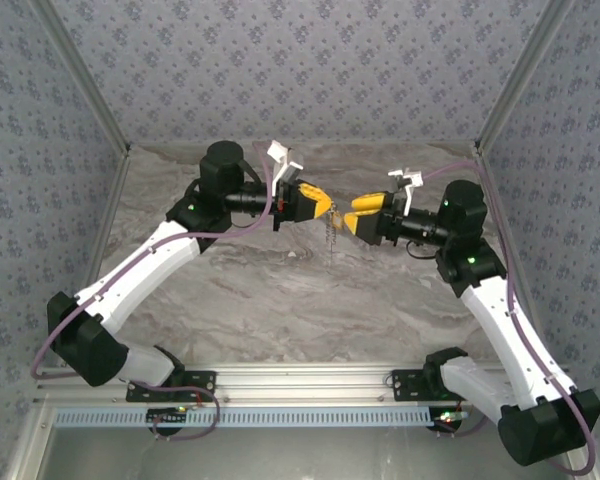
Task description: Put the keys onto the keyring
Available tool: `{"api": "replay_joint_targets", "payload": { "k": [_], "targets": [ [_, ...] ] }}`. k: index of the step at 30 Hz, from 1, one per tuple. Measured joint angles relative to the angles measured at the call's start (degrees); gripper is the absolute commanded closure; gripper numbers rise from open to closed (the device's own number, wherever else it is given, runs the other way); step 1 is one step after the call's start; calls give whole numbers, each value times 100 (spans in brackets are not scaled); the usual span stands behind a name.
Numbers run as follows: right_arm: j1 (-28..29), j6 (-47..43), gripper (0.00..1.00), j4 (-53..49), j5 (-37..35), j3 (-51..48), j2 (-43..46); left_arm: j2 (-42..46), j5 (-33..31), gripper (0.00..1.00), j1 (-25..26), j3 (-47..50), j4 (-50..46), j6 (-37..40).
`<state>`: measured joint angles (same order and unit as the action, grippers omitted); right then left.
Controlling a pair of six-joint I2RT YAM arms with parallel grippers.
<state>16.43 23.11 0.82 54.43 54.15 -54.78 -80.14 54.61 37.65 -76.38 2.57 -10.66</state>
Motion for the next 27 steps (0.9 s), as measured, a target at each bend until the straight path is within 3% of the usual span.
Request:
{"api": "replay_joint_targets", "payload": {
  "k": [7, 17, 27],
  "targets": [
    [348, -24, 40, 111, -179, -2, -136, 2, 0, 100, 35, 0, 92, -105],
    [518, -76, 100, 201, -258, -33, -275, 61, -168, 100, 39, 15, 254, -251],
    [560, -90, 100, 184, -256, -35, -275, 87, -286, 100, 39, 160, 527, -407]
  ]
}}
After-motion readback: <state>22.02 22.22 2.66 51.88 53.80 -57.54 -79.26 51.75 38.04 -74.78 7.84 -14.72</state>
